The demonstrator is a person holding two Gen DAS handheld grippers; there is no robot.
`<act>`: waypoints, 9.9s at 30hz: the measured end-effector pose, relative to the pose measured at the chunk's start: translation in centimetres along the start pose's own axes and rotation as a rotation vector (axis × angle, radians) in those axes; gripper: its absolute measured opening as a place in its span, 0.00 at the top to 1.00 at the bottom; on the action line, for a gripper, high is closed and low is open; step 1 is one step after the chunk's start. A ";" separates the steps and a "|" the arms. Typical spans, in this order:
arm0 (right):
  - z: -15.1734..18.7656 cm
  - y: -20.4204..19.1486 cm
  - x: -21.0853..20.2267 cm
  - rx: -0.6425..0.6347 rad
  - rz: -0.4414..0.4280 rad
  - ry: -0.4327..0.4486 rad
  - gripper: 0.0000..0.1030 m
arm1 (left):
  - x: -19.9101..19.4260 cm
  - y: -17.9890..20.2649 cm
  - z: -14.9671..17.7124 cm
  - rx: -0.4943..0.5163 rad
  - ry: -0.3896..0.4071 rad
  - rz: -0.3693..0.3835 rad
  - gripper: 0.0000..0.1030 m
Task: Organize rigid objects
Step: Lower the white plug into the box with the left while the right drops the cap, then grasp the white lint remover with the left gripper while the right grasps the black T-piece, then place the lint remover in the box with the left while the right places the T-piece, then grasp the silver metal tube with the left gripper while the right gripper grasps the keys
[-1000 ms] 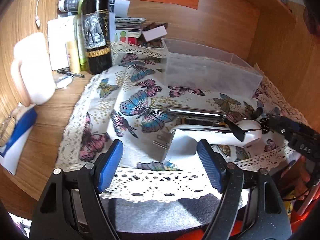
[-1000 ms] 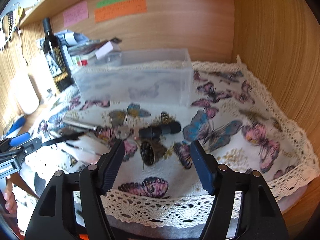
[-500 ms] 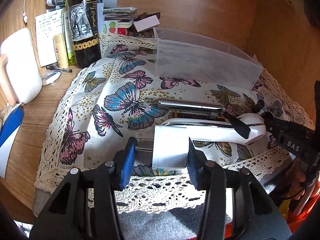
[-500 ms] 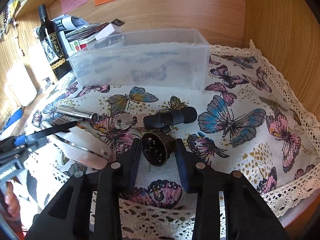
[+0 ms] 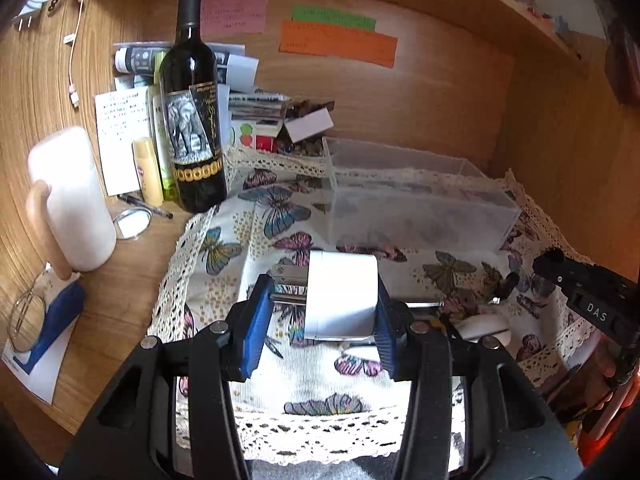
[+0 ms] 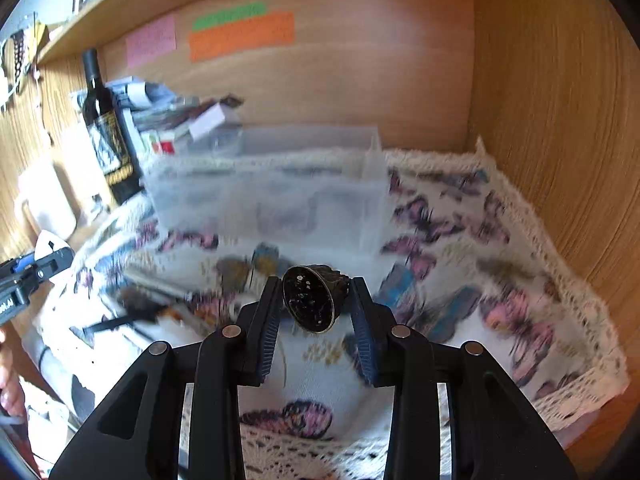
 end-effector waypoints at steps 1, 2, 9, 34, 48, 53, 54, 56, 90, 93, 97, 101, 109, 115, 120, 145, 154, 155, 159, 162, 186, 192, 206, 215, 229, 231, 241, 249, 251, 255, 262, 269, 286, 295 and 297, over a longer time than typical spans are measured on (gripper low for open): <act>-0.7 0.1 -0.3 -0.002 0.003 0.019 0.70 | -0.1 0.1 -0.7 -0.001 0.016 0.002 0.55; -1.1 0.2 -0.5 -0.003 0.006 0.031 0.70 | -0.2 0.2 -1.5 0.000 0.033 0.004 0.55; -5.5 0.5 -2.2 -0.027 0.041 0.152 0.70 | 0.0 1.9 -6.1 0.028 0.119 0.027 0.55; -10.9 1.6 7.8 -0.056 -0.031 0.059 0.70 | 12.5 6.5 -10.5 0.079 -0.099 0.112 0.55; -9.0 1.4 12.7 -0.055 -0.054 -0.092 0.70 | 17.4 8.4 -8.0 0.145 -0.235 0.106 0.55; -9.1 1.0 12.7 -0.066 -0.060 -0.102 0.69 | 17.8 8.2 -7.9 0.134 -0.251 0.106 0.55; -9.1 1.1 12.6 -0.067 -0.061 -0.100 0.69 | 17.6 8.2 -7.9 0.134 -0.249 0.107 0.55; -9.2 0.9 12.5 -0.071 -0.056 -0.097 0.67 | 17.3 8.2 -8.1 0.133 -0.241 0.107 0.55; -4.0 2.1 0.7 -0.037 0.010 0.030 0.20 | 3.1 8.6 -0.7 0.141 -0.133 0.143 0.03; -2.5 2.5 0.9 -0.029 0.019 -0.005 0.20 | 3.2 9.4 1.5 0.156 -0.178 0.161 0.03; -0.8 2.9 1.1 -0.021 0.023 -0.046 0.20 | 3.5 10.2 4.1 0.186 -0.229 0.161 0.03; 0.5 3.3 1.3 -0.008 0.019 -0.080 0.20 | 3.7 11.0 5.9 0.234 -0.233 0.152 0.03; 1.9 2.9 2.2 -0.015 -0.013 -0.129 0.20 | 4.8 12.4 7.5 0.308 -0.265 0.182 0.15; 2.4 1.6 3.8 -0.037 -0.050 -0.162 0.20 | 5.2 11.4 7.9 0.302 -0.277 0.161 0.35; 2.2 0.4 4.9 -0.055 -0.095 -0.178 0.23 | 5.5 9.7 7.2 0.267 -0.266 0.144 0.49; -1.3 1.7 2.7 -0.024 -0.071 -0.058 0.45 | 3.3 7.0 -1.4 0.158 -0.120 0.162 0.59; -4.0 1.7 1.4 -0.024 -0.069 0.026 0.45 | 1.7 7.0 -5.4 0.125 -0.016 0.176 0.59; -4.2 1.6 1.4 -0.025 -0.070 0.031 0.45 | 1.8 6.8 -5.4 0.120 -0.018 0.178 0.59; -4.3 1.3 1.3 -0.027 -0.079 0.038 0.45 | 3.4 6.0 -4.4 0.097 -0.065 0.170 0.59; -4.1 1.0 1.5 -0.033 -0.086 0.031 0.45 | 3.7 5.3 -3.5 0.083 -0.080 0.159 0.60; -3.0 1.9 3.0 0.005 -0.108 -0.013 0.45 | 11.3 5.9 -0.3 0.196 -0.366 0.143 0.47; -2.7 1.9 3.2 0.010 -0.112 -0.022 0.45 | 11.0 8.6 -0.2 0.258 -0.372 0.184 0.47; -2.4 2.1 3.2 0.017 -0.116 -0.026 0.45 | 12.5 12.3 3.7 0.356 -0.443 0.236 0.58; -3.2 1.7 2.9 -0.006 -0.100 -0.010 0.45 | 9.0 11.5 0.7 0.326 -0.307 0.224 0.62; -8.9 1.1 2.2 -0.078 -0.075 0.098 0.45 | 3.9 8.3 -10.9 0.170 -0.009 0.212 0.64; -9.8 1.0 2.4 -0.082 -0.079 0.108 0.45 | 3.8 8.2 -12.4 0.162 0.024 0.200 0.64; -11.4 0.5 5.5 -0.103 -0.081 0.084 0.45 | 6.3 7.7 -16.1 0.161 0.102 0.135 0.64; -10.6 0.2 9.0 -0.095 -0.086 0.006 0.45 | 11.9 7.0 -13.5 0.197 -0.031 0.077 0.64; -10.3 0.1 9.9 -0.092 -0.089 -0.016 0.45 | 13.1 6.9 -12.5 0.211 -0.064 0.061 0.64; -9.6 -0.2 11.6 -0.084 -0.113 -0.060 0.45 | 14.9 7.1 -11.1 0.235 -0.111 0.051 0.64; -9.2 -1.1 12.5 -0.115 -0.114 -0.079 0.40 | 16.1 7.1 -10.4 0.224 -0.147 0.056 0.64; -9.6 -1.0 11.5 -0.138 -0.076 -0.047 0.24 | 14.9 7.3 -10.4 0.214 -0.130 0.071 0.51; -9.2 0.3 3.0 -0.109 -0.073 0.076 0.18 | 7.1 6.0 -9.0 0.165 -0.040 0.102 0.06; -4.6 1.1 2.4 -0.084 -0.055 -0.006 0.18 | 7.6 4.1 -2.9 0.152 -0.188 0.095 0.04; -3.4 1.3 2.7 -0.075 -0.058 -0.041 0.18 | 8.0 3.8 -1.3 0.154 -0.234 0.099 0.04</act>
Point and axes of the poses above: each gripper's, at about its wrist camera, not at the fingertips, and x roughly the way its jaws point, y to its right, z to its underside, the point moved 7 cm from there along x, roughly the way its jaws point, and after that the axes turned 6 degrees about -x, right-handed, at the moved point
